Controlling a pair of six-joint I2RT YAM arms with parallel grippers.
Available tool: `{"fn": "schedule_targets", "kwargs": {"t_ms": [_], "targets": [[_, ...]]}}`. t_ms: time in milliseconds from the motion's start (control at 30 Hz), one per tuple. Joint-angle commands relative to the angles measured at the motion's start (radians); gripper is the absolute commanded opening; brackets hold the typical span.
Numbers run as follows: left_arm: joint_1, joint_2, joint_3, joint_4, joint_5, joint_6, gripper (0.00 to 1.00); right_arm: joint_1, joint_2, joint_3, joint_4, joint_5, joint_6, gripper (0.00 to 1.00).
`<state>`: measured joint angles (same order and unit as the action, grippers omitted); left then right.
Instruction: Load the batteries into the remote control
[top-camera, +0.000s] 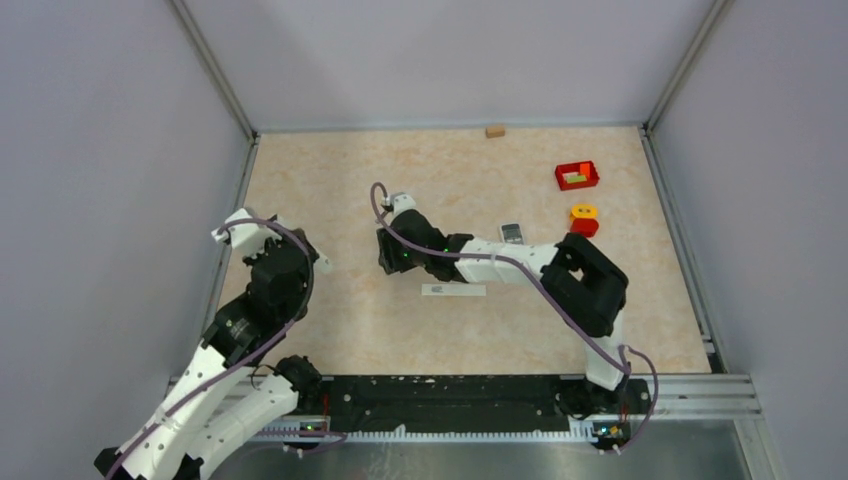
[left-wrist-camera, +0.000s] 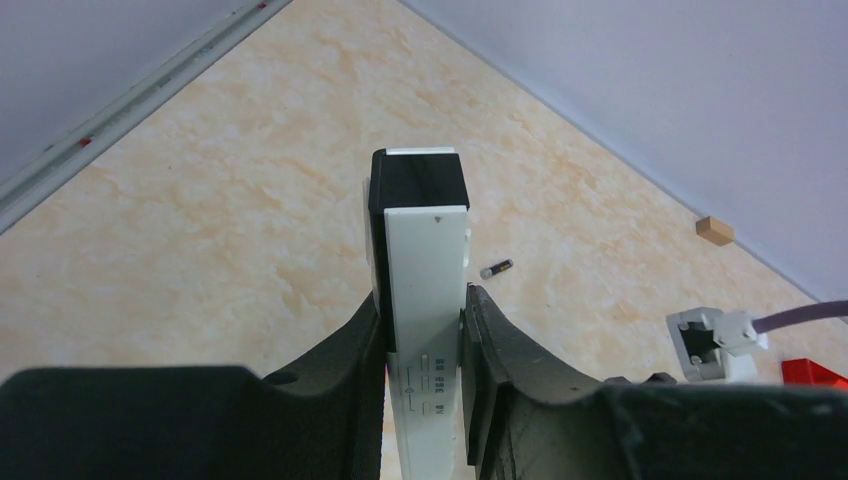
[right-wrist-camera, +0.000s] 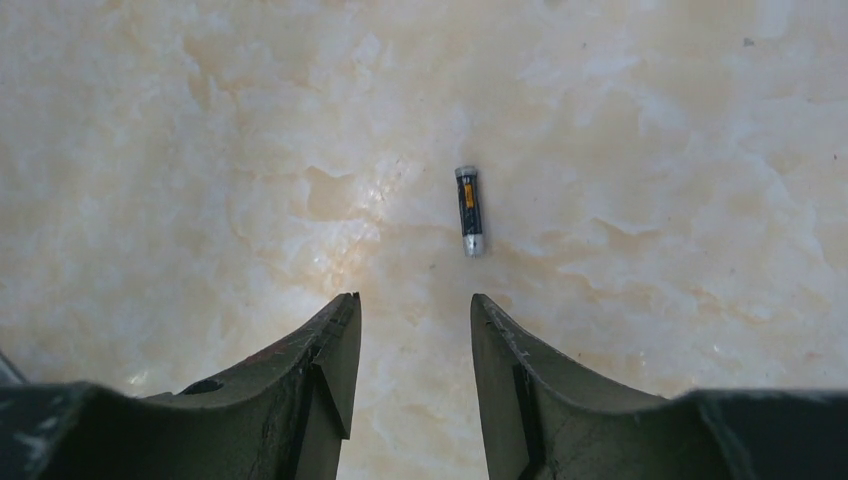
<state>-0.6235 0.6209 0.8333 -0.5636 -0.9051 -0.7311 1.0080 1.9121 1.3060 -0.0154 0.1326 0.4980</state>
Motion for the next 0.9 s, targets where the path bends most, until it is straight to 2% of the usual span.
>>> {"fn": "schedule_targets", "kwargs": {"t_ms": [0, 200, 467, 667, 867], "targets": [[0.002, -0.051, 0.037, -0.034, -0.06, 0.024, 0.07, 0.011, 0.088, 0.115, -0.007, 0.026, -0.115, 0.45], [0.002, -0.078, 0.033, -0.036, -0.048, 0.031, 0.09, 0.011, 0.212, 0.218, -0.065, 0.045, -0.17, 0.44], [0.001, -0.075, 0.014, -0.036, -0.025, 0.046, 0.1, 0.021, 0.292, 0.276, -0.094, 0.099, -0.202, 0.36], [0.002, -0.084, 0.004, -0.047, -0.028, 0.035, 0.11, 0.024, 0.33, 0.313, -0.144, 0.112, -0.217, 0.19], [0.002, -0.076, 0.001, -0.03, 0.011, 0.062, 0.07, 0.04, 0.321, 0.336, -0.228, 0.23, -0.208, 0.06]]}}
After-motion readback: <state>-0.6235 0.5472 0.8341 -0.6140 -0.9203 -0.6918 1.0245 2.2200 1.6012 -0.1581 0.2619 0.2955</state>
